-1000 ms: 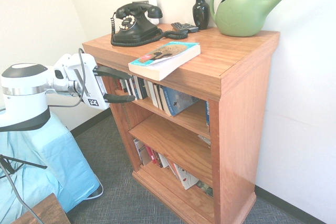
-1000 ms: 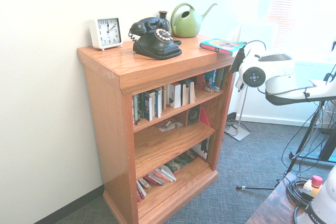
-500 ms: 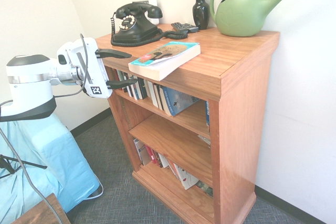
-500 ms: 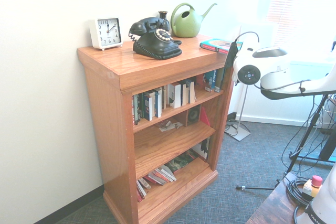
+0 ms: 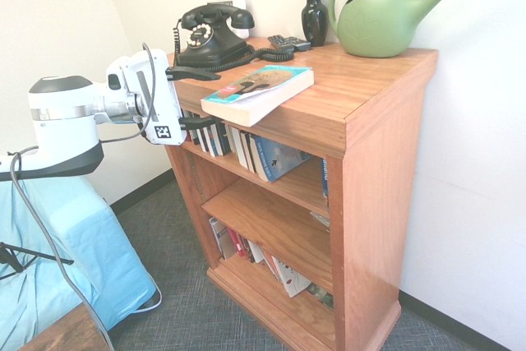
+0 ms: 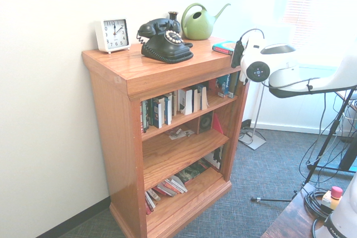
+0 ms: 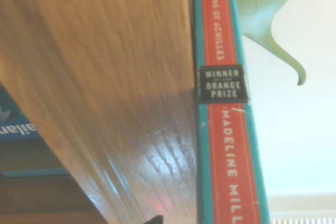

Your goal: Organize the shelf

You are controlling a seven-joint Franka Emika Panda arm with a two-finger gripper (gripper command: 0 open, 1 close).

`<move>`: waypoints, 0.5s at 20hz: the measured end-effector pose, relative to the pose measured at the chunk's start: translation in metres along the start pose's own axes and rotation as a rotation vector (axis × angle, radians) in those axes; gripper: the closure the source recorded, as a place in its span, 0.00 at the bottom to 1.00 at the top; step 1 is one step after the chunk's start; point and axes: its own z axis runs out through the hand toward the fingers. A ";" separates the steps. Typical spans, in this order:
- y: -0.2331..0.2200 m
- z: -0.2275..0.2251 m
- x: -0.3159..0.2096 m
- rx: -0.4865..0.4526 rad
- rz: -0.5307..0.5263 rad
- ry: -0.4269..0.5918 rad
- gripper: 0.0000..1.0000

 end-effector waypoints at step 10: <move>-0.007 0.035 0.000 -0.018 -0.008 -0.029 1.00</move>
